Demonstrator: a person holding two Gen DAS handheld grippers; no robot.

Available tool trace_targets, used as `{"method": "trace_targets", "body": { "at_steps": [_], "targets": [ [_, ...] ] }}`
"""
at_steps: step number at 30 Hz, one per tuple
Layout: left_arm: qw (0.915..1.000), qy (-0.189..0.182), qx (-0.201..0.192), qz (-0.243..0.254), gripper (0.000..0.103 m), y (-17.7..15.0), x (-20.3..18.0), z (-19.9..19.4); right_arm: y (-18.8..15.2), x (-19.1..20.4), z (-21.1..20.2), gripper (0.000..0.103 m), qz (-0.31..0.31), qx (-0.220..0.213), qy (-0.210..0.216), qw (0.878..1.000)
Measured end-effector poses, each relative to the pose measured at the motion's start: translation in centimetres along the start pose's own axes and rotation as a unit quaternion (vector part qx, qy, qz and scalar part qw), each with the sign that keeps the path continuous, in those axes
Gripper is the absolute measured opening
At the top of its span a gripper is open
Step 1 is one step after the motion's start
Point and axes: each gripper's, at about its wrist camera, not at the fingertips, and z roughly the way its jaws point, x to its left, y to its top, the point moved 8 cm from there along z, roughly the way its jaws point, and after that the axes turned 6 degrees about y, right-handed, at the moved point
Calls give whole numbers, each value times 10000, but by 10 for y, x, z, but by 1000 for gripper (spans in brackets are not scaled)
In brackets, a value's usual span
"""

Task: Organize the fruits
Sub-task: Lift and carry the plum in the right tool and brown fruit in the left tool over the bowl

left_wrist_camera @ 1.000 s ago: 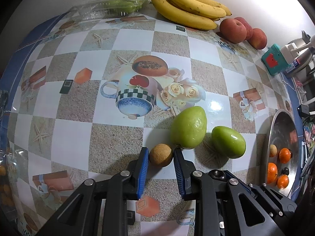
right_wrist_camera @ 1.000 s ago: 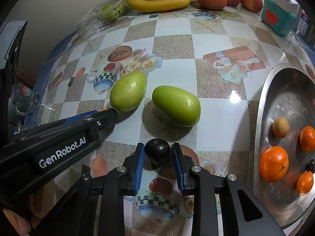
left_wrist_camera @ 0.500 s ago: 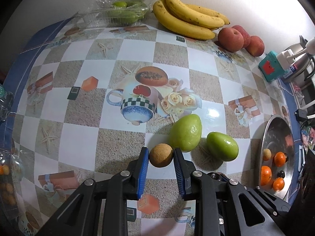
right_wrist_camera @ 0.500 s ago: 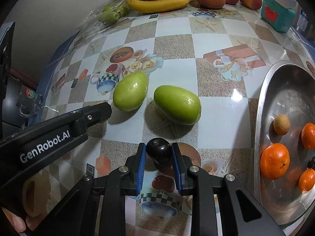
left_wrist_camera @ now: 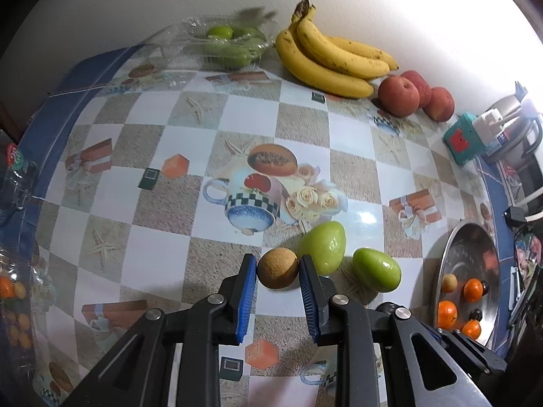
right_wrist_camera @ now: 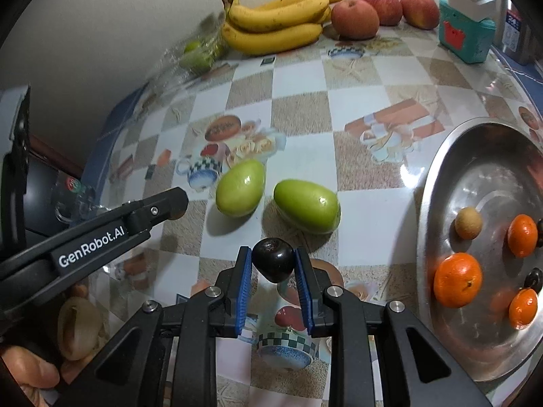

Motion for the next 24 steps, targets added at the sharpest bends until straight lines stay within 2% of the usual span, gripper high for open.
{"method": "trace_targets", "body": {
  "at_steps": [5,13,24],
  "targets": [
    [9999,2,-129,-60,28,4,1,-9,5,-6,-12,26,136,-139,17,9998],
    [9996,-41,-261,-61,28,6,-7,-20,12,-36,-30,26,645,-361,11,9973],
    [9987,-40,-319,386,28,-1,-40,-26,19,-93,-60,26,1416,-765,-119,9869]
  ]
}}
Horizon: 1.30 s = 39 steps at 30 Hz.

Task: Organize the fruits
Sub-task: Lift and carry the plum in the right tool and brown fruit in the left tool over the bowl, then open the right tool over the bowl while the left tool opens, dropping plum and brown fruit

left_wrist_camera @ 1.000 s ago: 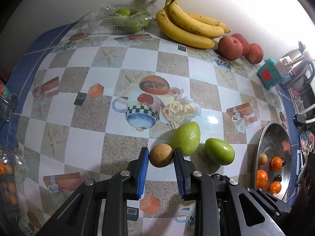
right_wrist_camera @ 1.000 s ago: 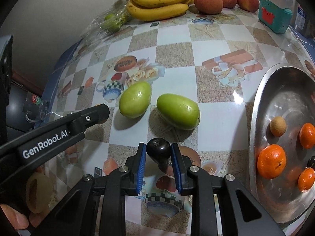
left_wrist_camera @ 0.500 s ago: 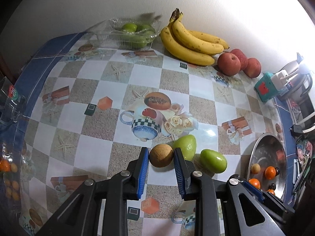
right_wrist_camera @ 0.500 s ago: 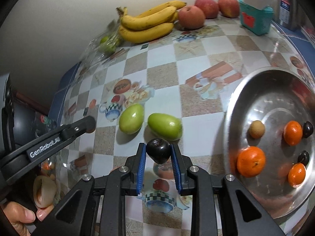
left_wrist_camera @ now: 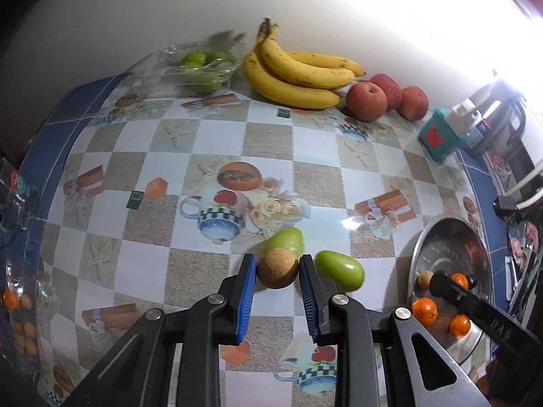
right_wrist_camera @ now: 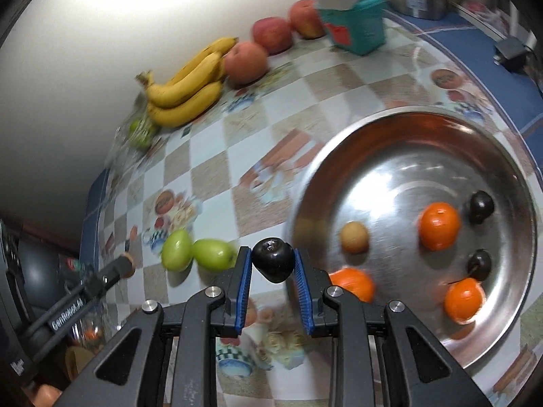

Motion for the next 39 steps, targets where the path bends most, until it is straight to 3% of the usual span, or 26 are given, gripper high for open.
{"method": "trace_targets", "body": {
  "at_steps": [4,8,17,24,39],
  "targets": [
    [9996,-1,-3,269,28,-3,-19,-1,6,-18,-7,26,246,-99,-90,9996],
    [9981,-257,80,555,28,-12,-48,0,9,-33,-14,26,413,-168,-162,9989],
    [9901,-451,53,1325,28,-35,-107,1,16,-58,-24,27,709,-313,-275,9966],
    [9850,-762,47,1550,28,-47,-141,8,20,-68,-28,27,845,-400,-213,9954],
    [9783,-862,-153,1878,28,-52,-170,24,14,-65,-16,27,804,-221,-106,9965]
  ]
}}
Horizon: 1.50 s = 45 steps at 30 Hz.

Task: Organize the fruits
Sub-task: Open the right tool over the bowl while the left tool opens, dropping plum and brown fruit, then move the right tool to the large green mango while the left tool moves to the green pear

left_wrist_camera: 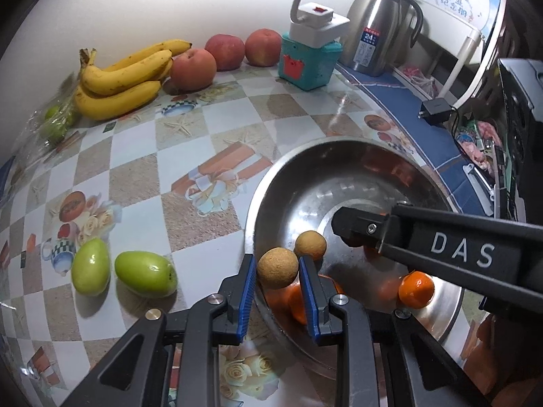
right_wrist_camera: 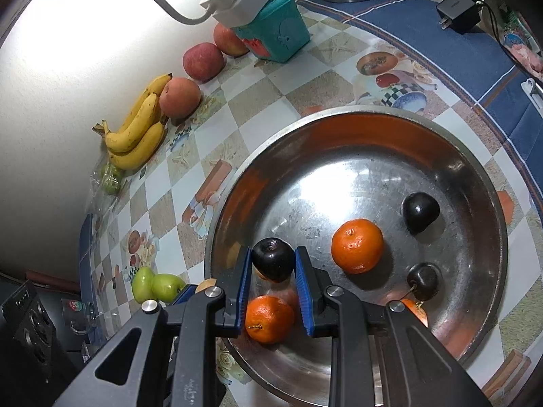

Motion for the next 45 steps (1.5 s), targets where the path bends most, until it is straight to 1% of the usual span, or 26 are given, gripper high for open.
{"method": "trace_targets", "body": {
  "at_steps": [4,12,17,26,29,33,35,39,42,45],
  "targets": [
    [10000,38,10,36,28,-1,-2,2,-1,-1,2,27,28,48,-21,10000],
    [10000,-39,53,-25,29,-1,-1,2,-2,0,3,27,-13,100,-80,9999],
    [9999,-89,58,-27,29,-1,-3,1,-2,-1,5,30,-23,141,-185,9997],
    [9998,-143,17,-171,30,2,2,-6,1,1,-2,30,-47,27,-160,9999],
    [9994,-93,51,-317,30,3,10,-7,2,0,-3,30,-51,27,-165,9998],
    [9976,-81,134,-680,30,3,27,-6,1,-1,-2,30,-55,63,-180,9998],
    [9953,-80,198,-940,30,2,40,-5,1,0,-2,30,-66,64,-185,9998],
    [9910,54,251,-1312,30,1,62,-6,0,0,0,30,-80,73,-193,9998],
    [9861,176,305,-1623,30,-1,80,-7,-1,1,1,30,-101,96,-192,9997],
    [9811,301,450,-1856,31,-7,95,-6,-2,3,1,30,-127,107,-191,9997]
  ]
}}
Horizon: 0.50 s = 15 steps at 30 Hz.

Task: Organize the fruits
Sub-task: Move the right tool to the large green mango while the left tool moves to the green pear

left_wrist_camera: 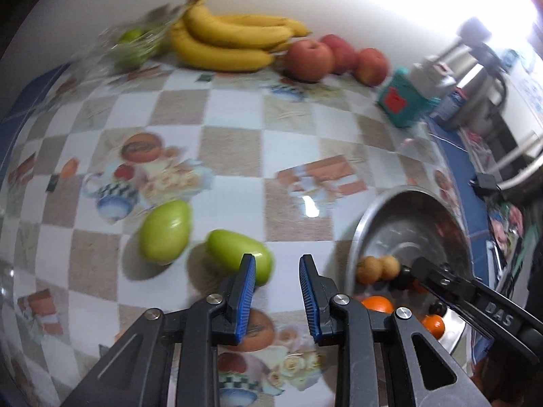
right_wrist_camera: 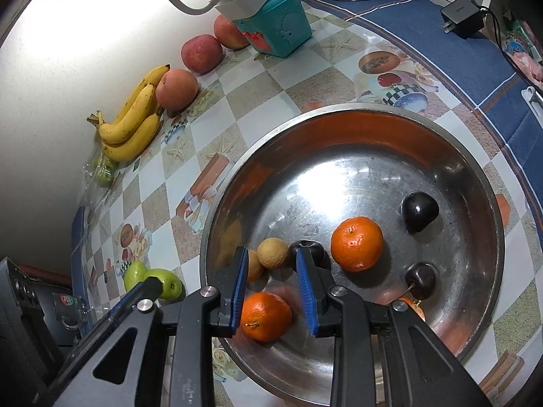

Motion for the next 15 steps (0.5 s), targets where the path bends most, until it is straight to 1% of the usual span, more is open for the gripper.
{"method": "trace_targets", "body": {
  "at_steps": [3,7,9,13,15],
  "targets": [
    [9995,134,140,-253,39,-2,16,4,0,2,-1,30,-37,-2,3,10000],
    [9982,299,206,-472,48,-2,31,3,-1,4,0,30,-125,17,14,9999],
    [9975,353,221,-575,57,-3,37,1,-2,6,0,30,-182,30,10,9998],
    [9959,310,275,-801,61,-3,48,-1,-4,9,1,30,-327,33,-63,9994],
    [9945,300,309,-953,64,-3,54,-2,-4,10,2,38,-403,32,-130,9991]
  ]
}}
